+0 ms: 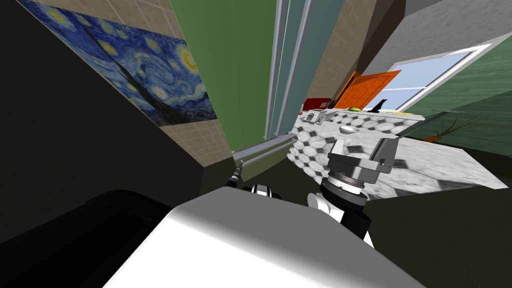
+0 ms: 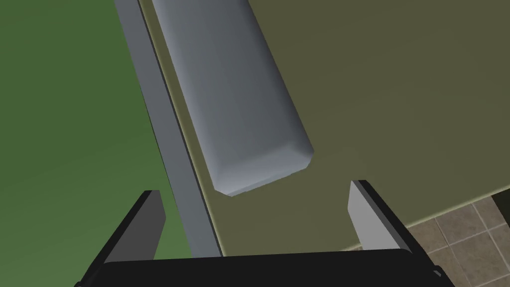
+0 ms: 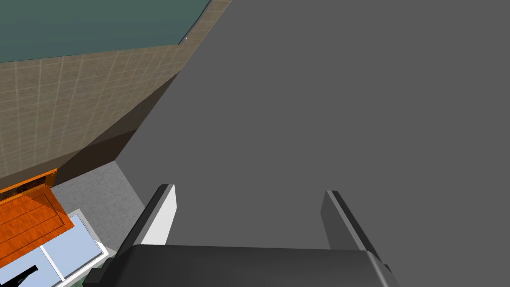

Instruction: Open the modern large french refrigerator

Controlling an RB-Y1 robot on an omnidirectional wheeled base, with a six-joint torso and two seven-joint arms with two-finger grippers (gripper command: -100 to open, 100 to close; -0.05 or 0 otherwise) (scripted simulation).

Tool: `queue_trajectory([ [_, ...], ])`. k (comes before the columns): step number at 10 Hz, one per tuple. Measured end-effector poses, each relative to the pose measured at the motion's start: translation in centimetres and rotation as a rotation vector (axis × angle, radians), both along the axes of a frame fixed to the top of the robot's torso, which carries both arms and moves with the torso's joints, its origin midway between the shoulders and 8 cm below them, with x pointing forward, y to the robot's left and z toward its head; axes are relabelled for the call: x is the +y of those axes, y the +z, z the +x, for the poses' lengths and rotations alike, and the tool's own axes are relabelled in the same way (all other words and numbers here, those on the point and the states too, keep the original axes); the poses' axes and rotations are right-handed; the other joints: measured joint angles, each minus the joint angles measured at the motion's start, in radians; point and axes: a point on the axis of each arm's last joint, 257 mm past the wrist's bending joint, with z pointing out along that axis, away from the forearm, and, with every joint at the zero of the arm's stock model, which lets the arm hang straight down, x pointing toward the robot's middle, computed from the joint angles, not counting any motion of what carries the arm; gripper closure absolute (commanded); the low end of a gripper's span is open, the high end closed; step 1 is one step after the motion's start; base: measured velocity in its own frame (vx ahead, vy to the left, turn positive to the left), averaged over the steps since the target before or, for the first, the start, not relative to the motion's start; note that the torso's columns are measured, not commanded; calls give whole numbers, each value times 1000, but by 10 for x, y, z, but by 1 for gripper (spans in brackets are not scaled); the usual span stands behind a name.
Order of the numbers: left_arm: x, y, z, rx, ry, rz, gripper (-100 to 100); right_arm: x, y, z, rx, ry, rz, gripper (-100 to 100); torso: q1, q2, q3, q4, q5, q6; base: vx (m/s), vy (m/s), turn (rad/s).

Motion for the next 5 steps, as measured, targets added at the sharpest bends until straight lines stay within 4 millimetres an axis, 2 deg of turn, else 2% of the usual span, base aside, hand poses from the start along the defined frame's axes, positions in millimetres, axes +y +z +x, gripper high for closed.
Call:
queue_trajectory([
  [2, -13, 1, 4, -1, 14, -40, -100, 0, 0, 0, 0, 0, 0, 0, -3, 2, 2, 1, -1, 0, 2, 7, -1],
  [5, -12, 2, 15, -2, 16, -43, -100, 0, 0, 0, 0, 0, 0, 0, 1, -1, -1, 0, 0, 0, -12, -6, -11],
])
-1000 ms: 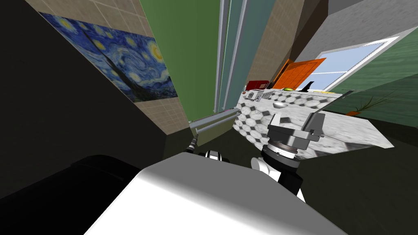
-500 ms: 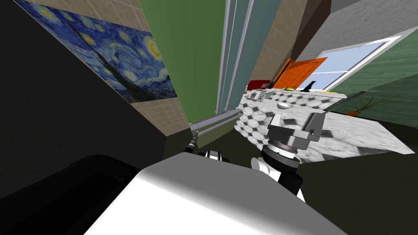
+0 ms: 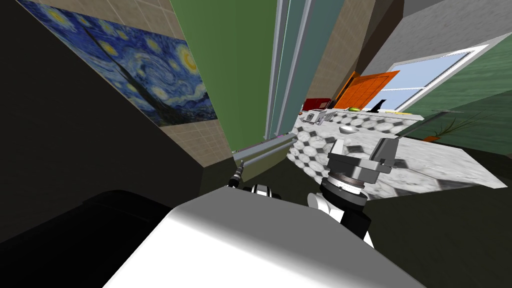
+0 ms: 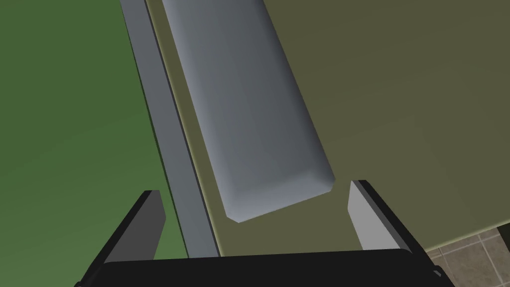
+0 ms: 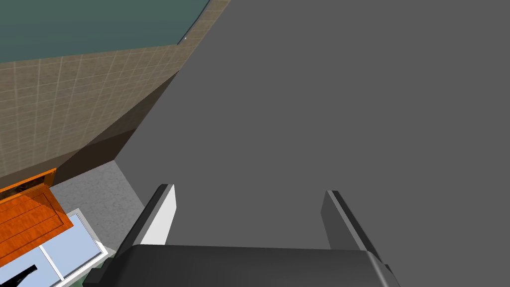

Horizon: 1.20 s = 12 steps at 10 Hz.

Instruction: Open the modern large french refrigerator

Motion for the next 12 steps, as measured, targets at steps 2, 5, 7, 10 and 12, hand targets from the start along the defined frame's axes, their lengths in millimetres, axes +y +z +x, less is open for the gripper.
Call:
queue_trajectory([
  [2, 2, -1, 10, 1, 2, -1, -100, 0, 0, 0, 0, 0, 0, 0, 0, -1, 0, 0, 0, 0, -9, -4, -8],
  [5, 4, 0, 21, 2, 4, -2, 100, 0, 0, 0, 0, 0, 0, 0, 0, 0, 0, 0, 0, 0, 0, -1, 0],
  [7, 2, -6, 8, 15, 2, -4, 100, 0, 0, 0, 0, 0, 0, 0, -2, 5, 2, 5, -4, -2, 20, 3, 4],
  [10, -4, -4, -8, 12, -3, -6, 100, 0, 0, 0, 0, 0, 0, 0, -1, 9, 4, 5, -5, -5, 13, -1, -3],
  [12, -6, -4, -10, 12, -4, -6, 100, 0, 0, 0, 0, 0, 0, 0, -5, 10, 4, 4, -3, -2, -88, -90, 18],
])
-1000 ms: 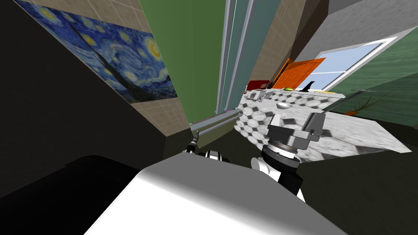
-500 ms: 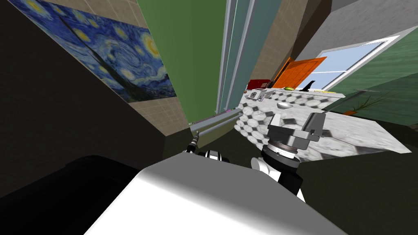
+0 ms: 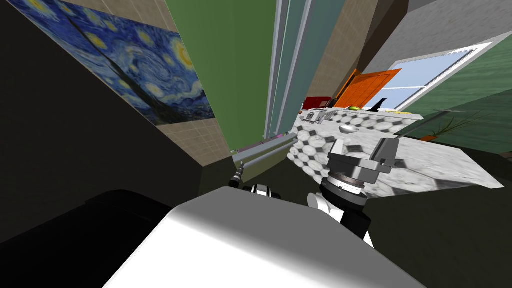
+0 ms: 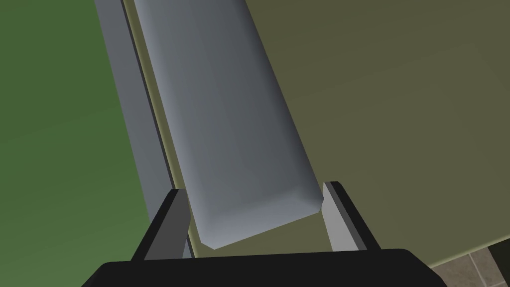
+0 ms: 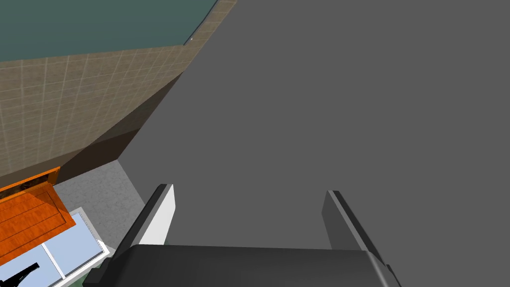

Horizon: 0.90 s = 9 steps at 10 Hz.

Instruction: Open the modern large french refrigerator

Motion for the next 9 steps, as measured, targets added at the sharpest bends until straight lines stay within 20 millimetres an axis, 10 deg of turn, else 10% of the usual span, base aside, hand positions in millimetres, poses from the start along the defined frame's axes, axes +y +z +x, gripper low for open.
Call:
queue_trajectory([
  [9, -11, -4, -19, 22, -4, 0, 100, 0, 0, 0, 0, 0, 0, 0, 6, -7, -4, 2, -1, 1, -111, -108, 13],
])
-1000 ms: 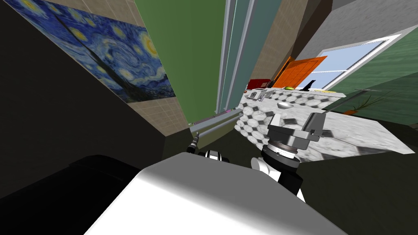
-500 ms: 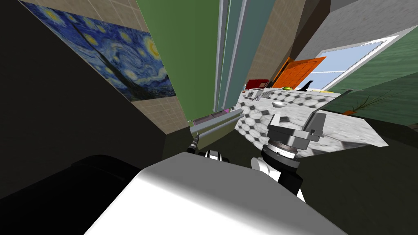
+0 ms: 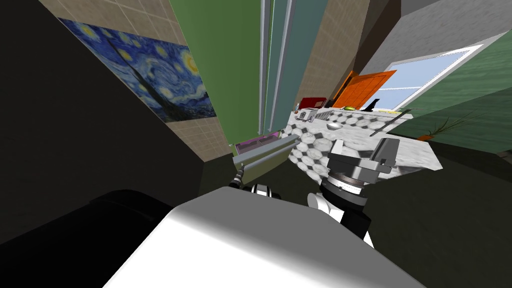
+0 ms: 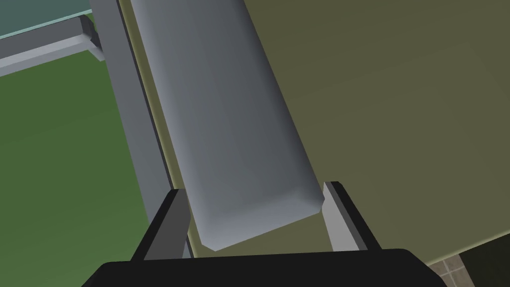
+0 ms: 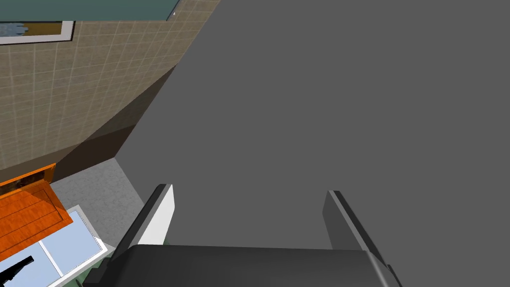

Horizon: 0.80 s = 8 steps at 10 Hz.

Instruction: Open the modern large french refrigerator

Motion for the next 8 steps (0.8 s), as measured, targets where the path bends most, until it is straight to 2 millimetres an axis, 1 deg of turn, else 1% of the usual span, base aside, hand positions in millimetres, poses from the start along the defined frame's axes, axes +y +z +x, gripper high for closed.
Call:
queue_trajectory([
  [1, -1, 0, -2, 1, 0, 1, -100, 0, 0, 0, 0, 0, 0, 0, -3, 1, 0, -2, 2, 1, -51, -54, -5],
  [4, -2, 11, -4, 3, 3, 1, -100, 0, 0, 0, 0, 0, 0, 0, 4, -7, -3, -6, 5, 1, 13, 24, -30],
  [8, 0, 24, -8, 12, 11, 1, -100, 0, 0, 0, 0, 0, 0, 0, -3, 1, 1, -3, 2, 0, 6, 9, -18],
])
